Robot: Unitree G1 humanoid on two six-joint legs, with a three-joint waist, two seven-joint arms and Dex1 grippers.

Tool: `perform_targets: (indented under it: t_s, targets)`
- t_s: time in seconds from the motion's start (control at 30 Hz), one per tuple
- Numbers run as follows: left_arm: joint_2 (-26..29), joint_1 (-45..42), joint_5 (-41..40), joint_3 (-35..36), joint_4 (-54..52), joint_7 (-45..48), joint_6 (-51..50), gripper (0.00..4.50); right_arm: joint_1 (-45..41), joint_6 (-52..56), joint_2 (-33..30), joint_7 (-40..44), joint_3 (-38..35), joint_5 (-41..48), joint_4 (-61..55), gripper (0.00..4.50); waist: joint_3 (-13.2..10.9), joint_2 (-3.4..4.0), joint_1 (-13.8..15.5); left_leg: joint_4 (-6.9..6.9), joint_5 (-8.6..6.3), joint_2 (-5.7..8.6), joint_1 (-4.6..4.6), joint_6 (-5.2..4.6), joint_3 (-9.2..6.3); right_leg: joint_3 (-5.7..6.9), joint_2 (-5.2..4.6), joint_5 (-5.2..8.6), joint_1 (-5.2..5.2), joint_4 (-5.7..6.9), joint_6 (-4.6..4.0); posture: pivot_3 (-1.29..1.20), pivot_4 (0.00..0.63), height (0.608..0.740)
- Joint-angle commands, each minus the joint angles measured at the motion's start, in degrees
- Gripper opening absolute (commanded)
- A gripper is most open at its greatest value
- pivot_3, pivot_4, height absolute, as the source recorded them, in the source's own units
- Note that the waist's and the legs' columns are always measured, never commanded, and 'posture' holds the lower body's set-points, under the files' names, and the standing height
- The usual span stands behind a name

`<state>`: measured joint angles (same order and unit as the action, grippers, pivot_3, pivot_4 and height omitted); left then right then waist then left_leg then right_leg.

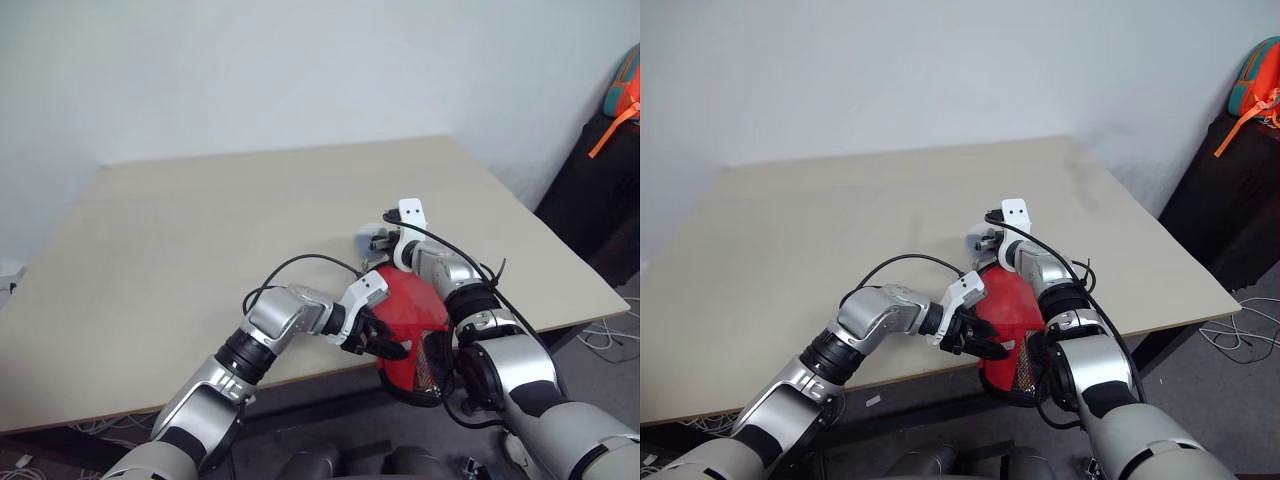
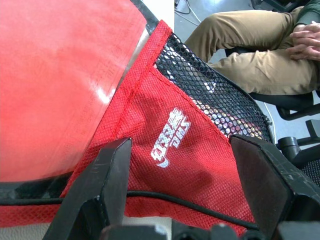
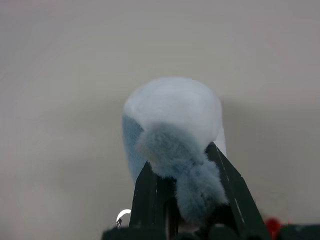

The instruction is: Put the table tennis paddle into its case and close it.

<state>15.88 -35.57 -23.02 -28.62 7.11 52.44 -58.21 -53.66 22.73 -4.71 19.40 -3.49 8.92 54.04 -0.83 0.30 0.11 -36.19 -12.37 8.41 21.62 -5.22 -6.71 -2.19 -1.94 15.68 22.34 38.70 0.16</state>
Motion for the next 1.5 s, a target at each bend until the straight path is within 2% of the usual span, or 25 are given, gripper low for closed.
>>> perform_targets:
  t_s: [0.03, 0.33, 0.5, 0.67, 0.8, 1.0, 1.27, 1.5]
  targets:
    - [0.21, 0.54, 1.53, -1.14, 1.29, -1.18, -2.15, 3.35, -2.75, -3.80, -1.32, -2.06, -2.39, 0.36, -0.13, 0.07, 0.00, 0.00, 0.00, 0.00, 0.00, 0.00, 0.00, 0.00, 0.00, 0.00, 0.00, 0.00, 0.00, 0.00, 0.00, 0.00, 0.000, 0.740]
    - [0.22, 0.91, 1.19, -0.01, 0.94, -1.83, -3.86, 3.35, -2.89, -6.14, -6.48, -6.98, -7.05, 0.89, 2.83, 0.07, -0.01, 0.02, -0.04, 0.04, 0.01, 0.00, 0.00, 0.01, 0.00, -0.01, 0.00, 0.00, 0.01, -0.01, 0.00, 0.00, 0.000, 0.740]
    - [-0.08, 0.74, 1.27, 0.03, 1.32, -1.87, -3.84, 3.35, -1.89, -3.88, -9.38, -8.28, -8.26, 0.83, -0.53, 0.07, -0.02, 0.04, -0.09, 0.05, 0.01, -0.01, 0.00, 0.01, 0.00, -0.02, -0.01, 0.00, 0.01, -0.02, -0.01, 0.00, 0.000, 0.740]
    - [-0.31, 0.66, 1.25, 0.25, 1.68, -2.01, -4.03, 3.35, 4.67, 5.15, -12.60, -7.26, -8.31, 1.74, -15.54, 0.07, -0.02, 0.04, 0.22, 0.04, 0.00, -0.01, 0.03, 0.00, -0.01, -0.02, -0.03, 0.01, 0.01, -0.05, 0.00, 0.00, 0.000, 0.740]
    - [-0.54, 0.45, 1.28, 0.34, 2.26, -1.94, -3.97, 3.35, 14.08, 18.11, -15.87, -6.85, -9.66, 4.16, -33.76, 0.07, -0.02, 0.04, 0.67, 0.00, 0.00, -0.01, 0.09, -0.02, -0.02, 0.00, -0.06, 0.02, 0.01, -0.06, 0.02, 0.00, 0.000, 0.740]
    - [-1.12, -0.30, 1.29, 0.05, 3.64, -1.37, -3.55, 3.35, 27.10, 31.95, -17.18, -8.34, -13.11, 7.76, -53.38, 0.07, -0.02, 0.05, 0.74, 0.00, -0.21, -0.02, 0.10, -0.35, -0.04, 0.02, -0.09, 0.06, 0.01, -0.04, 0.10, 0.00, 0.000, 0.740]
    - [-1.84, -1.26, 1.60, -0.45, 5.30, -0.37, -2.99, 3.35, 35.71, 39.79, -18.08, -9.75, -17.92, 10.01, -65.38, 0.07, -0.04, 0.04, 1.06, -0.08, -0.23, -0.01, 0.11, -0.40, -0.04, 0.06, -0.14, 0.14, -0.04, -0.05, 0.23, 0.00, 0.000, 0.740]
    - [-2.04, -1.76, 1.69, -0.54, 6.18, 0.26, -2.80, 3.35, 41.71, 47.57, -22.82, -5.31, -20.98, 14.76, -76.49, 0.07, -0.08, 0.00, 1.83, -0.13, -0.27, -0.01, 0.16, -0.46, -0.04, 0.06, -0.17, 0.37, -0.03, -0.05, 0.62, 0.00, 0.000, 0.740]
